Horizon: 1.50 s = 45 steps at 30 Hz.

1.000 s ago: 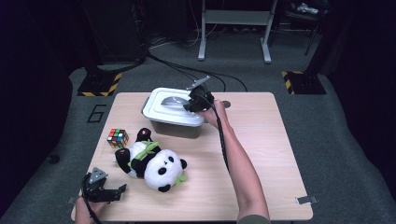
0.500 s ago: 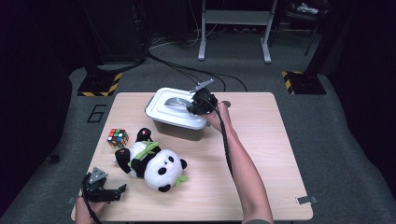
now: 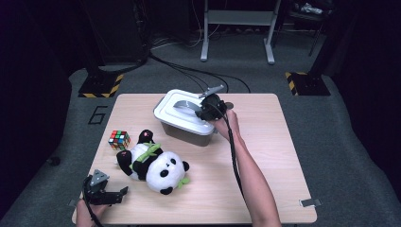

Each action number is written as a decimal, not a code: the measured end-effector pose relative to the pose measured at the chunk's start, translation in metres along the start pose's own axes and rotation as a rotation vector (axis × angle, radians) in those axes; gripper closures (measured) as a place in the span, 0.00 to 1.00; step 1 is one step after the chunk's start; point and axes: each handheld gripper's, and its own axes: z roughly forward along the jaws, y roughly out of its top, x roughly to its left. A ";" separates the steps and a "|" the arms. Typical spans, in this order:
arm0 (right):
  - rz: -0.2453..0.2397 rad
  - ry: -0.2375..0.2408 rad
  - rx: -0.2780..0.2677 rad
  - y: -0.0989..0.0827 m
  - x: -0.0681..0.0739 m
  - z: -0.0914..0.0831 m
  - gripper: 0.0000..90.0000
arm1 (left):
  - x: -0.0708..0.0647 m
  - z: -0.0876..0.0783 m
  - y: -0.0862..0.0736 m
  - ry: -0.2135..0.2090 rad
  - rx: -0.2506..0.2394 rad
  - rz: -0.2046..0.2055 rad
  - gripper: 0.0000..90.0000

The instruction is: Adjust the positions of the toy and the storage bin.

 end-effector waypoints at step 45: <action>0.105 -0.051 0.013 -0.037 0.020 -0.047 0.63 | -0.001 0.000 0.000 0.000 -0.005 -0.007 0.00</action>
